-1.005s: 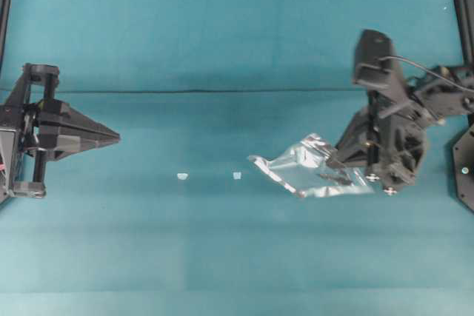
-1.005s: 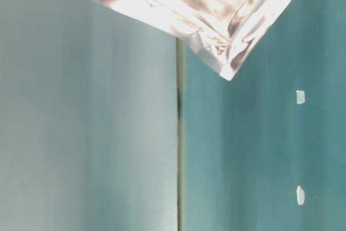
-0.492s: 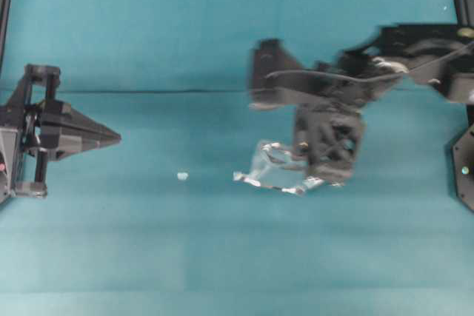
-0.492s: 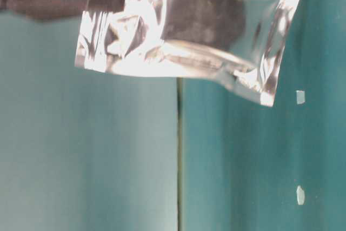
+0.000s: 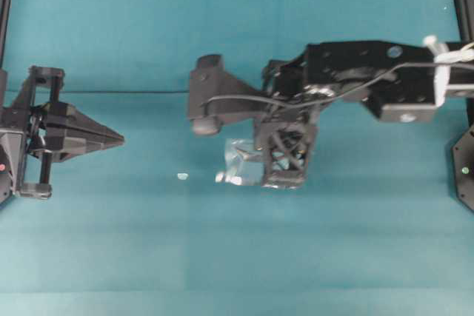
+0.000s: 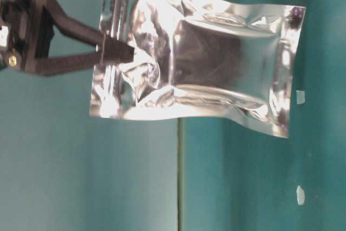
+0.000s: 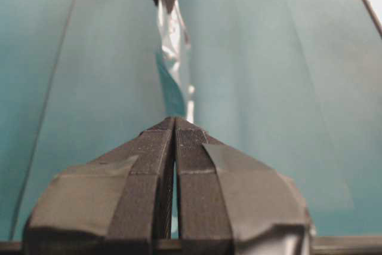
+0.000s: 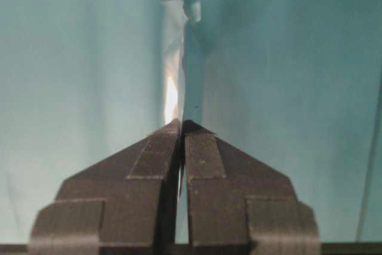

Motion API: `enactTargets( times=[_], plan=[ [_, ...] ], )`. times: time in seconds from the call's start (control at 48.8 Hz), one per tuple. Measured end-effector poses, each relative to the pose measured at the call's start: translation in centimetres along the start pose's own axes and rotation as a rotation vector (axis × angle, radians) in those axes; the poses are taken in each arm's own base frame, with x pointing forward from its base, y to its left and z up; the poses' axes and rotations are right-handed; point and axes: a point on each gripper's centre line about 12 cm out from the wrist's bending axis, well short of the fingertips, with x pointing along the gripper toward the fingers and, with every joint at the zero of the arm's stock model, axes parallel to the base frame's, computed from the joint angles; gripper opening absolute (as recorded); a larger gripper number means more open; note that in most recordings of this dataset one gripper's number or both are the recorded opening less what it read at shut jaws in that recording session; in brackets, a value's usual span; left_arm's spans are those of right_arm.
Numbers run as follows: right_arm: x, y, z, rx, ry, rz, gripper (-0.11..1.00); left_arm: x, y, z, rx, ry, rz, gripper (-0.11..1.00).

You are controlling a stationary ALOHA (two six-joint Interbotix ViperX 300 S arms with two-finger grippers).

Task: Hand over the silver zip bag and make it stand upright.
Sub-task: 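Lift the bag with the right gripper and carry it toward center, then move the open left gripper toward the hanging bag's lower edge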

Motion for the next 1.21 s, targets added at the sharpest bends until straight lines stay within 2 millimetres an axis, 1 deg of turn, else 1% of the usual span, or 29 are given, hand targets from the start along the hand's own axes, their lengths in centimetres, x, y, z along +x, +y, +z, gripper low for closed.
enactTargets(
  times=[0.164, 0.308, 0.451, 0.677, 1.21],
  plan=[
    [0.5, -0.2, 0.8, -0.018, 0.019, -0.032, 0.02, 0.1, 0.0, -0.1, 0.0, 0.003, 0.0, -0.01],
    [0.4, -0.2, 1.6, -0.032, 0.013, -0.049, 0.02, 0.0, 0.0, -0.3, 0.0, 0.009, 0.0, -0.01],
    [0.9, -0.1, 2.0, -0.044, 0.021, -0.051, 0.02, 0.0, 0.0, -0.4, 0.0, 0.012, 0.0, -0.01],
    [1.6, 0.1, 2.0, -0.071, 0.045, -0.048, 0.02, 0.0, 0.0, -0.5, -0.002, 0.014, 0.0, -0.01],
    [2.3, 0.1, 2.1, -0.093, 0.06, -0.057, 0.02, 0.1, 0.0, -1.1, -0.037, 0.031, 0.001, -0.01]
  ],
)
